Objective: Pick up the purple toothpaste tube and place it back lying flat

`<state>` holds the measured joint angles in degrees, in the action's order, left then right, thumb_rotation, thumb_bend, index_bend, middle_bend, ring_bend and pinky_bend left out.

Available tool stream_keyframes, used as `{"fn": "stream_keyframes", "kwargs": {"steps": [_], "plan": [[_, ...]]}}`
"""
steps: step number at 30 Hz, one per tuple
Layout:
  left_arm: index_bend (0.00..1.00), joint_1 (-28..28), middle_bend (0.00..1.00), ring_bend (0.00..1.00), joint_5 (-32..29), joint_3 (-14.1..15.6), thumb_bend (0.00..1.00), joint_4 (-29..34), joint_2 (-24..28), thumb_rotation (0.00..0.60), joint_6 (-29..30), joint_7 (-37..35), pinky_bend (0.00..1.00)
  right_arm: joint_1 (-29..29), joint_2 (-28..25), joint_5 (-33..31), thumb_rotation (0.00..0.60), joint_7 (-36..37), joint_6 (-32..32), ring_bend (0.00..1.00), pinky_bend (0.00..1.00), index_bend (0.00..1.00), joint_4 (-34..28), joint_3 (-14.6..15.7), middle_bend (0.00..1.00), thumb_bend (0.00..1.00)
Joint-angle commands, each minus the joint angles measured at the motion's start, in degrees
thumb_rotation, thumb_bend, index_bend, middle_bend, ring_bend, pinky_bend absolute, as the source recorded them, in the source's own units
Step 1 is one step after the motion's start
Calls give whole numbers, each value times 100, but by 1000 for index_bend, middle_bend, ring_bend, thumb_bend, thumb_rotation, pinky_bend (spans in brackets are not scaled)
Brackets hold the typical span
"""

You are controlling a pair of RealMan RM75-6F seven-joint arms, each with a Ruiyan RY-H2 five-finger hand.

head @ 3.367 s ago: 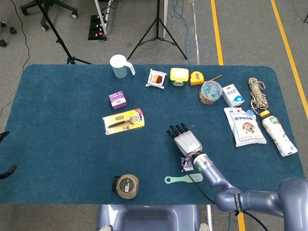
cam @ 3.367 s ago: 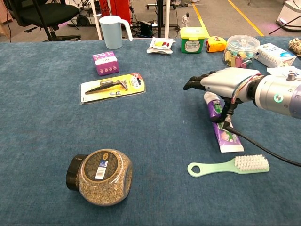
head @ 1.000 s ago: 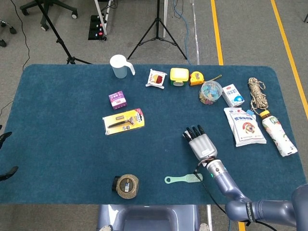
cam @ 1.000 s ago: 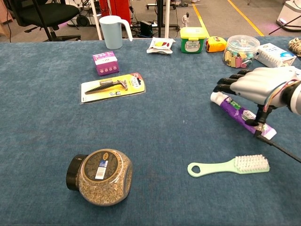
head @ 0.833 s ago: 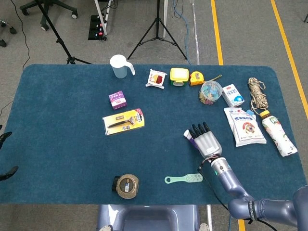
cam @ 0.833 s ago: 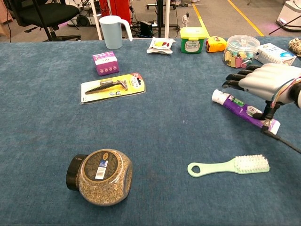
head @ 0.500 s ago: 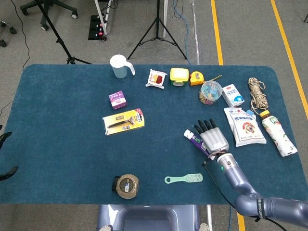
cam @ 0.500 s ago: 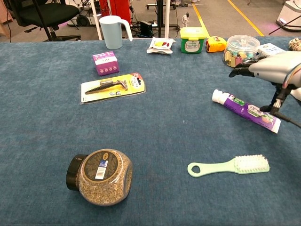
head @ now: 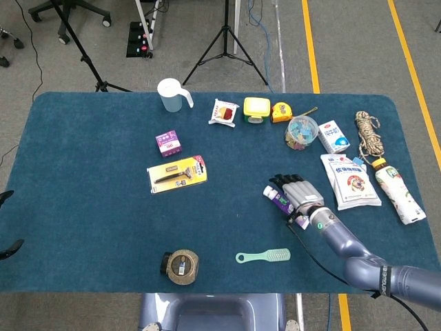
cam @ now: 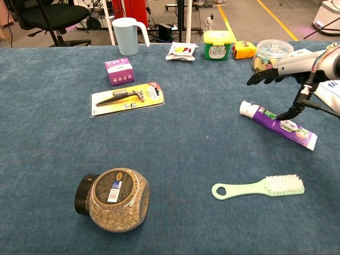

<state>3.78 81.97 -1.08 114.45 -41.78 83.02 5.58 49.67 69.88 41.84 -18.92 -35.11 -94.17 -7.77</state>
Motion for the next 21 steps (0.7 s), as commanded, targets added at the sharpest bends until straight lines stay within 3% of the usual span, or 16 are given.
{"fn": "stream_keyframes", "kwargs": {"steps": [1,14,21], "plan": [[98,-3,7,4,-4,2,182,-12,3,600,-4,-10,0,183,62,-143,600,111,217,71,0,0,129,60,63,297],[98,-1,6,2,-36,6,181,-89,-35,600,-49,-55,0,624,53,-523,600,268,494,185,56,0,270,497,105,297],[98,-19,6,1,-27,5,181,-102,-35,600,-17,-61,0,753,-51,-500,600,388,572,241,85,0,40,657,122,297]]}}
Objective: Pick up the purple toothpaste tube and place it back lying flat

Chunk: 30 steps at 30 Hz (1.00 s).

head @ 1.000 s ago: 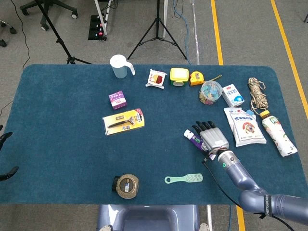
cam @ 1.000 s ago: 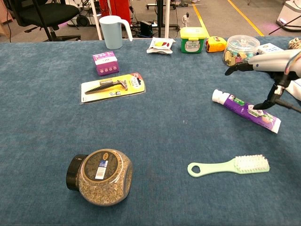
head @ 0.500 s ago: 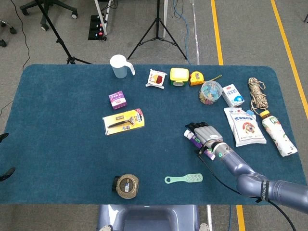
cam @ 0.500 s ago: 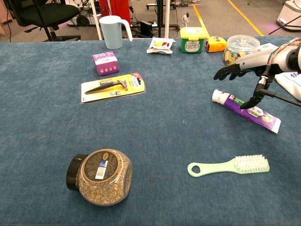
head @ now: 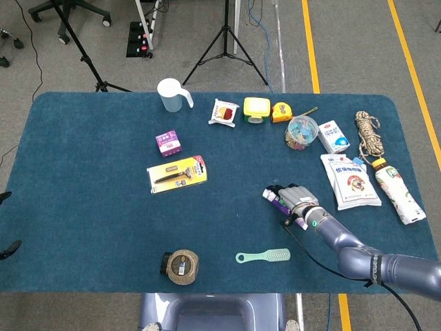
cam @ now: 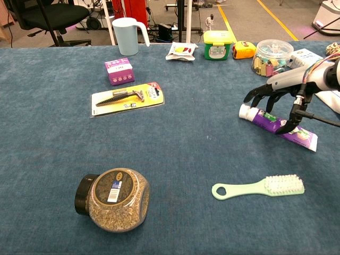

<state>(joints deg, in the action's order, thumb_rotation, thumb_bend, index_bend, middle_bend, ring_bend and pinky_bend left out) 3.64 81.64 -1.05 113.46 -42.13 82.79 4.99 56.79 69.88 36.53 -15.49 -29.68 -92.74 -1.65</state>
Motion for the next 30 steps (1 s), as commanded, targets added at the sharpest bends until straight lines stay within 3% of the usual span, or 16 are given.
{"fn": "stream_keyframes", "kwargs": {"steps": [1,9,13,21,30], "plan": [[98,-7,6,1,12,4,179,-6,-1,600,8,-5,0,64,-81,52,600,72,66,246,87,0,-180,63,123,297],[93,-31,6,1,-3,19,180,-53,-14,600,7,-49,0,109,-203,325,600,211,111,252,109,0,-571,159,127,297],[91,-32,6,1,0,13,181,-77,-19,600,10,-76,0,-6,-156,577,600,109,-392,221,113,0,-668,256,107,297],[91,8,6,1,4,-2,180,-91,-62,600,-42,-68,0,-501,222,1067,600,-73,-1550,190,217,7,-723,385,123,297],[91,5,6,1,33,-28,175,-40,-16,600,18,-37,0,-835,654,1316,600,-294,-2065,279,287,219,-570,413,216,297]]}}
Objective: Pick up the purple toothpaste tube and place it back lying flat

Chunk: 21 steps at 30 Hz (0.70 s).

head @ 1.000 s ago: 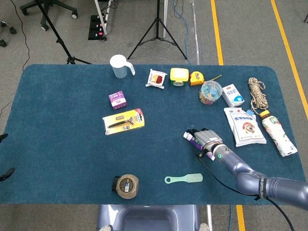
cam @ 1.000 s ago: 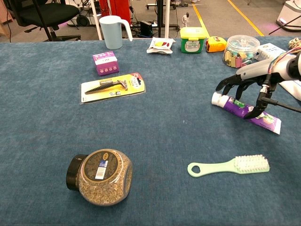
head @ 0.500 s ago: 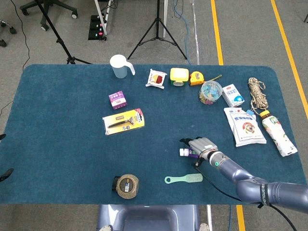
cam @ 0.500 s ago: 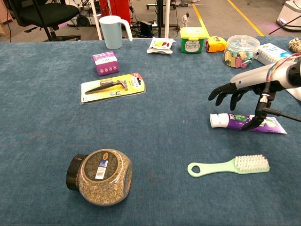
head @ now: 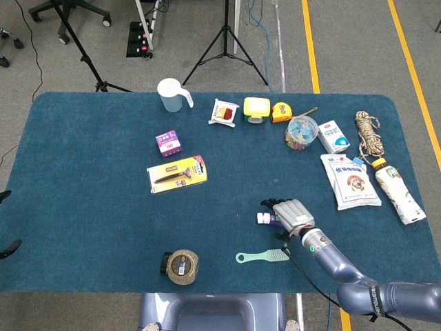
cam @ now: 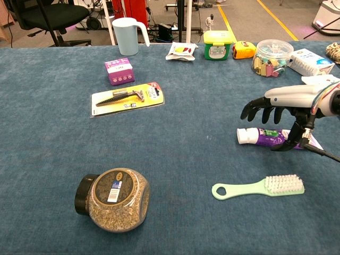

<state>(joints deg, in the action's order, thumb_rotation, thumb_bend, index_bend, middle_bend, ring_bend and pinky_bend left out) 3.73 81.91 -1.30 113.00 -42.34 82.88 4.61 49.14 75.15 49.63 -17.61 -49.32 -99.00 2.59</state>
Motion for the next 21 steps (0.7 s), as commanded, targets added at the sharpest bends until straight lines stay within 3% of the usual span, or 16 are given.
{"fn": "stream_keyframes", "kwargs": {"steps": [1,7,21], "plan": [[91,-6,6,1,11,-4,176,12,10,600,18,-4,0,-93,183,34,600,-125,-155,279,287,225,103,-24,219,297],[92,-28,6,0,17,-4,181,27,46,600,54,-27,0,-227,406,248,600,-365,-478,282,292,305,278,-60,230,298],[92,-1,6,0,37,-41,181,57,77,600,67,-4,0,-410,630,148,600,-1215,-826,282,292,306,544,-115,223,298]]}}
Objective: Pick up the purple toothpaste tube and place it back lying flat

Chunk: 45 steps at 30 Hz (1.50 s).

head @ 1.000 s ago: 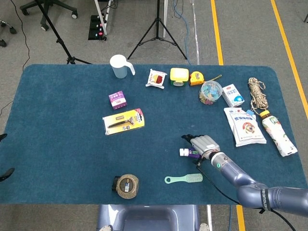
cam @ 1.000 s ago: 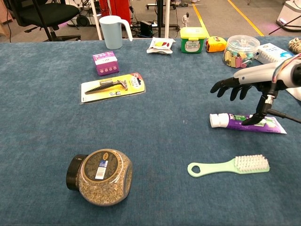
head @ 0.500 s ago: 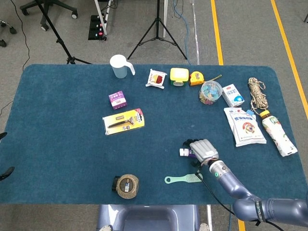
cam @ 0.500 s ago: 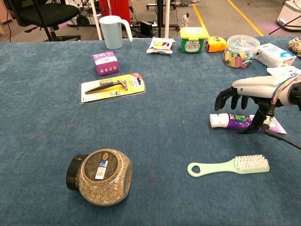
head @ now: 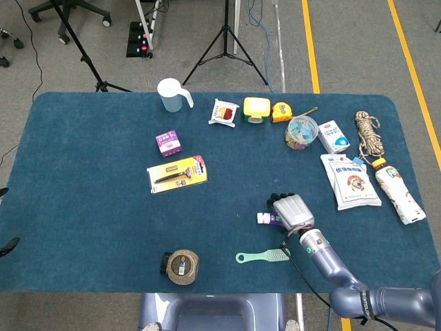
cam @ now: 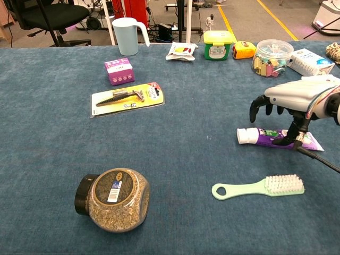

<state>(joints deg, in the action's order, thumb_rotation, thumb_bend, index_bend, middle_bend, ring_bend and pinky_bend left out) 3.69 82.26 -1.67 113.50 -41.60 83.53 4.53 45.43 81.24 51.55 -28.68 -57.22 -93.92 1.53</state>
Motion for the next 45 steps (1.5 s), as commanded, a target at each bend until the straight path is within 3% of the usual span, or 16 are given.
{"fn": "stream_keyframes", "kwargs": {"steps": [1,9,19,30,45], "plan": [[92,5,5,0,0,-6,181,12,6,600,2,8,0,-54,18,-47,600,-120,-37,282,292,306,34,-12,222,297],[91,10,6,0,14,-12,180,63,23,600,14,55,0,-173,-29,52,600,-227,-21,280,281,302,86,27,216,297],[92,-30,5,0,30,-5,181,97,65,600,83,86,0,-290,151,328,600,-363,50,272,230,289,625,103,206,297],[92,-57,5,0,40,7,180,101,79,600,112,86,0,-277,151,485,600,-222,248,269,223,313,1015,-130,205,296],[92,-58,5,0,8,10,178,6,46,600,78,20,0,-223,119,32,600,-546,408,277,246,385,699,-304,212,297]]}}
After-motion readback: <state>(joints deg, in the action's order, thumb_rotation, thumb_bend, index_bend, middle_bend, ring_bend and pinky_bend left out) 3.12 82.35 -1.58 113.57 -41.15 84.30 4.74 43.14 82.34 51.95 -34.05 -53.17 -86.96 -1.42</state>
